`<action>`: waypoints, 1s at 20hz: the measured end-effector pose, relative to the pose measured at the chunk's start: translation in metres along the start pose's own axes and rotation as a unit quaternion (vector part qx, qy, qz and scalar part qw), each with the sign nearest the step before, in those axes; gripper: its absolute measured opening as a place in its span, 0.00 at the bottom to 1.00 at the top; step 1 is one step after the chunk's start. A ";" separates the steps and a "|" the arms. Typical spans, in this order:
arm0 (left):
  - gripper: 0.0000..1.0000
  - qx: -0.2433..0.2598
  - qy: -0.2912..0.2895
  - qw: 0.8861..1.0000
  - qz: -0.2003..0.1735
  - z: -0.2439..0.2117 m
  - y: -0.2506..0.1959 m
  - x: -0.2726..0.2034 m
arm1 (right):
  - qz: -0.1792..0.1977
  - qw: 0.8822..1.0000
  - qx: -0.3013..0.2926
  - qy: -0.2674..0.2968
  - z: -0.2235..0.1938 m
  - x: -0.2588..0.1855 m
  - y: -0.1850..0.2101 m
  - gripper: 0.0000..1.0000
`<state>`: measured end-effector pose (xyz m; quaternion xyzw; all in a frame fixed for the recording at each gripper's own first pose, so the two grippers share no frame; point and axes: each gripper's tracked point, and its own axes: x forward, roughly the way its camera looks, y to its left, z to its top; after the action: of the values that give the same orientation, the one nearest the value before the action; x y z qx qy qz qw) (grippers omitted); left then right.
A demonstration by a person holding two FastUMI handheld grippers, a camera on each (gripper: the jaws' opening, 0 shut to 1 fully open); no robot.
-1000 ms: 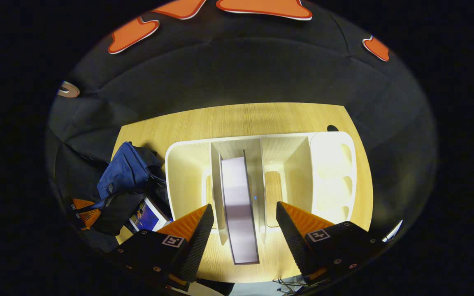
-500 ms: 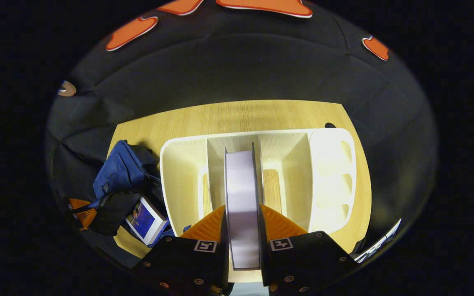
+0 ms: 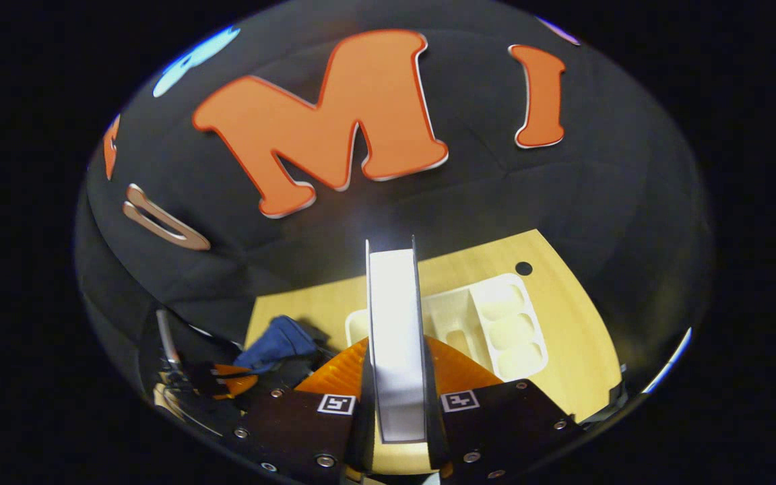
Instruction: Open the schoolbag, grab two books from the bookshelf and put them into the schoolbag.
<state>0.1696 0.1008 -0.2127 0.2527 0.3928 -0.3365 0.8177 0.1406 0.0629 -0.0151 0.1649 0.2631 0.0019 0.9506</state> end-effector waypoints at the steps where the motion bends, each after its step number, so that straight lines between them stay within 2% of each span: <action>1: 0.05 0.005 -0.002 1.000 0.003 0.001 0.002 -0.002 | 0.023 1.000 0.014 -0.006 -0.010 -0.012 0.009 0.31; 5: 0.05 0.024 -0.007 1.000 0.010 0.006 0.006 -0.011 | 0.098 0.992 0.073 0.025 -0.099 -0.009 0.048 0.31; 9: 0.05 0.041 -0.009 0.999 0.012 0.009 0.009 -0.019 | 0.115 0.984 0.119 0.064 -0.186 0.032 0.066 0.31; 13: 0.05 0.043 -0.007 0.999 0.004 0.012 0.004 -0.021 | 0.160 0.963 0.191 0.103 -0.260 0.080 0.094 0.31; 16: 0.05 0.043 -0.006 0.999 -0.002 0.013 -0.001 -0.021 | 0.170 0.955 0.215 0.113 -0.291 0.118 0.123 0.31; 18: 0.05 0.059 -0.007 0.998 0.001 0.017 -0.003 -0.023 | 0.167 0.956 0.212 0.115 -0.307 0.141 0.142 0.31; 20: 0.05 0.064 -0.010 0.998 -0.005 0.019 -0.009 -0.025 | 0.159 0.958 0.219 0.095 -0.300 0.156 0.151 0.31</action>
<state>0.1606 0.0906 -0.1830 0.2990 0.3631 -0.3674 0.8023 0.1370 0.3139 -0.2879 0.4075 0.3166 0.1110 0.8494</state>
